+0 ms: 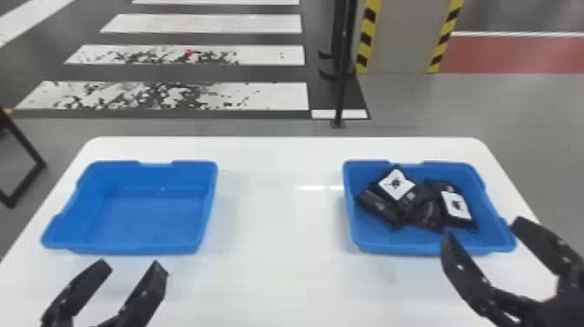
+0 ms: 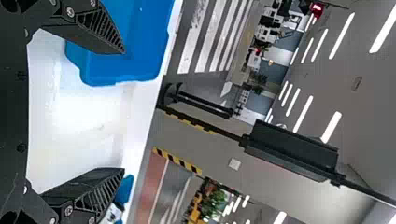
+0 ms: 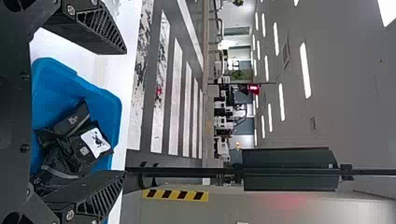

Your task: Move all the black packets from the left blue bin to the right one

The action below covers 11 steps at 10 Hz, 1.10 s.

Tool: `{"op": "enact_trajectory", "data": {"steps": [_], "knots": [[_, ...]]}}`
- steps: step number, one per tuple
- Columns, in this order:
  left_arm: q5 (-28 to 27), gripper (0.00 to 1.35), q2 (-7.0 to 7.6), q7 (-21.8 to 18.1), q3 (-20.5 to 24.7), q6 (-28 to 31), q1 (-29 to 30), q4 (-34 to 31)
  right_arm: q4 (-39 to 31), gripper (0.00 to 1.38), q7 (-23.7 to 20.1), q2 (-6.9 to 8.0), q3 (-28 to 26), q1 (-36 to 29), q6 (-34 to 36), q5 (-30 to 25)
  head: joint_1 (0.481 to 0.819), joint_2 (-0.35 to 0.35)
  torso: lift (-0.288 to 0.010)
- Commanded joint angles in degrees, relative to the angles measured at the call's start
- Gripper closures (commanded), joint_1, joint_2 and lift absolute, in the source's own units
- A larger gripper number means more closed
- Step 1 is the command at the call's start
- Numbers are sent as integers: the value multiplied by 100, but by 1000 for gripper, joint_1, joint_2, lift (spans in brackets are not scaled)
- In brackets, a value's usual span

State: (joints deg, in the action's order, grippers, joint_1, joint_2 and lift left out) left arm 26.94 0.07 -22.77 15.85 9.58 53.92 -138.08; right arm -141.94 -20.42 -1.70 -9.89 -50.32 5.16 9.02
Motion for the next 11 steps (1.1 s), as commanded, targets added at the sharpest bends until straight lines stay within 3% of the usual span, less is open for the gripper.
{"op": "enact_trajectory", "data": {"steps": [1,5,11], "knots": [[-421,148,-21,9,117,-86,233,-93,-396,113,3,73,7,-537,-277,1,695,49,-140],[-1049,150,-21,132,346,-213,655,-585,-803,113,12,38,-5,-1099,-376,92,695,128,-140],[-1152,150,-21,176,323,-213,584,-627,-480,113,12,47,-5,-972,-376,218,695,133,-140]]}}
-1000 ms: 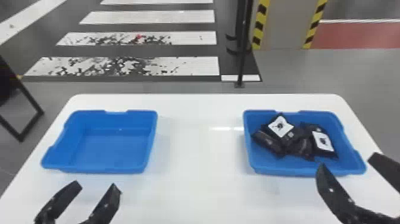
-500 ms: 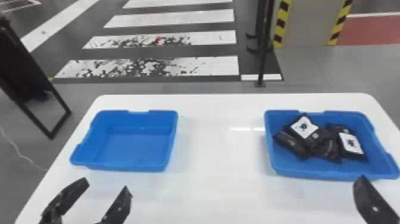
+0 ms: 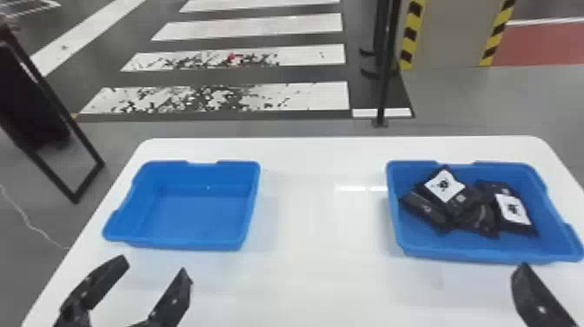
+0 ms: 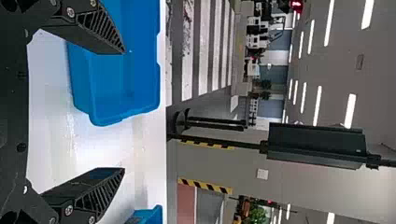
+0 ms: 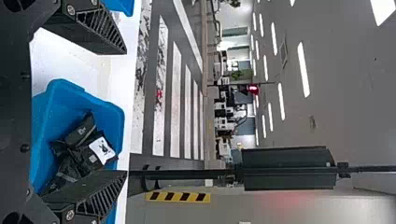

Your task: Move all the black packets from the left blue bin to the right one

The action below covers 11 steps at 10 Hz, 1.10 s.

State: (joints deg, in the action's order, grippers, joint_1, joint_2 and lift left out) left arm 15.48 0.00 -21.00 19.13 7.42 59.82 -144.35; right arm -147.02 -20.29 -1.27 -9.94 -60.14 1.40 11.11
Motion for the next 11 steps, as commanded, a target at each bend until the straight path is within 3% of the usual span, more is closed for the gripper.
{"op": "enact_trajectory", "data": {"steps": [1,11], "knots": [[-17,150,-15,-1,-28,2,-20,0,42,113,-2,-5,0,23,0,43,695,131,-140],[28,150,-15,-1,-74,101,-48,28,28,113,-2,-49,23,66,42,77,695,123,-140]]}}
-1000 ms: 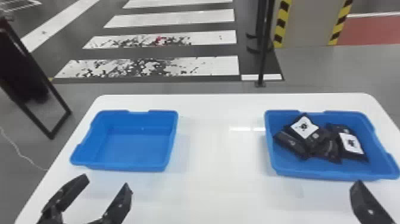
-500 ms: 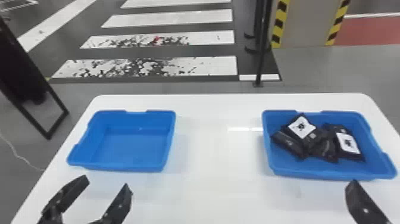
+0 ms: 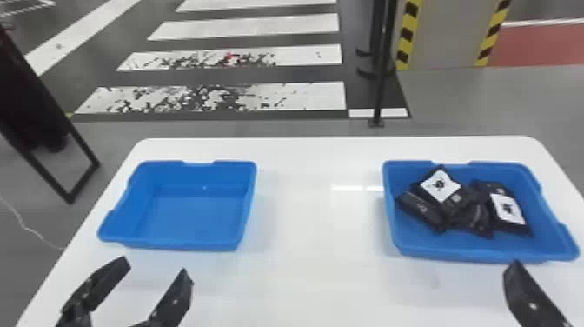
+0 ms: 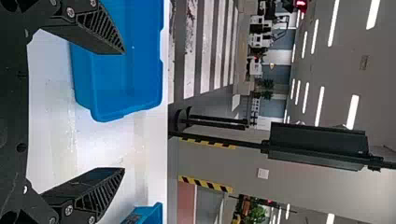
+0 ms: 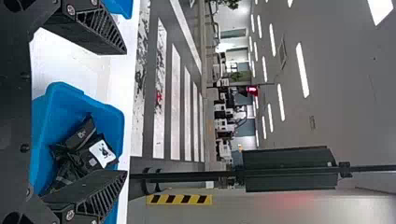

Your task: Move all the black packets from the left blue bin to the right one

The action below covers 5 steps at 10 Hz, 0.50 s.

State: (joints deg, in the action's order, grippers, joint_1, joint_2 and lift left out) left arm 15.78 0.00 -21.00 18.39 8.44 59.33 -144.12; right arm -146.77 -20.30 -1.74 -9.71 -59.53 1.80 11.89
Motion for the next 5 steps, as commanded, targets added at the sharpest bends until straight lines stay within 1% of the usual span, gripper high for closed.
{"op": "enact_trajectory", "data": {"steps": [1,5], "knots": [[-1,150,-15,0,0,-1,1,5,-11,113,0,-2,0,5,2,10,695,124,-140],[10,150,-15,0,-11,28,-27,19,17,114,0,-2,0,19,2,45,695,124,-140]]}}
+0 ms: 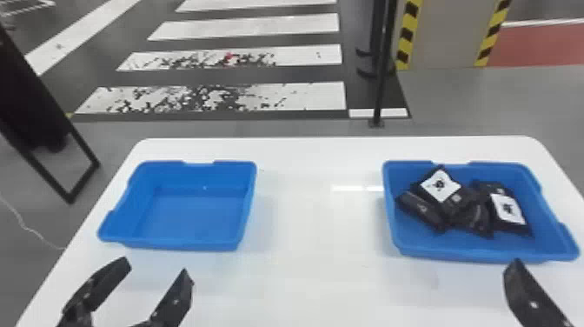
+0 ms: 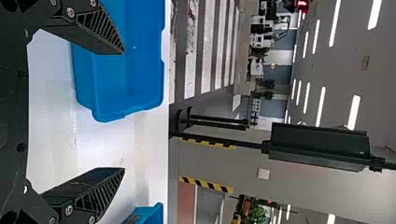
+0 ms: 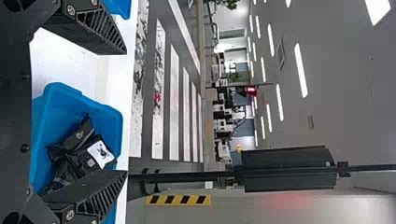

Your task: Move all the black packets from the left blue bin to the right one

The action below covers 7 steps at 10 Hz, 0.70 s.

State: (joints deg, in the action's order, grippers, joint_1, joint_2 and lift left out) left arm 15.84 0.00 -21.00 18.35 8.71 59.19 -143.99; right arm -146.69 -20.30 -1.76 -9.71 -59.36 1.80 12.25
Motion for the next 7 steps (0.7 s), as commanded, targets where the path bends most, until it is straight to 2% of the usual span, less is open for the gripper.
{"op": "enact_trajectory", "data": {"steps": [1,7], "knots": [[16,150,-15,0,-7,15,1,6,9,113,0,0,0,16,2,9,695,123,-140],[50,150,-15,0,-7,15,-13,34,51,113,0,-9,23,30,2,78,695,124,-140]]}}
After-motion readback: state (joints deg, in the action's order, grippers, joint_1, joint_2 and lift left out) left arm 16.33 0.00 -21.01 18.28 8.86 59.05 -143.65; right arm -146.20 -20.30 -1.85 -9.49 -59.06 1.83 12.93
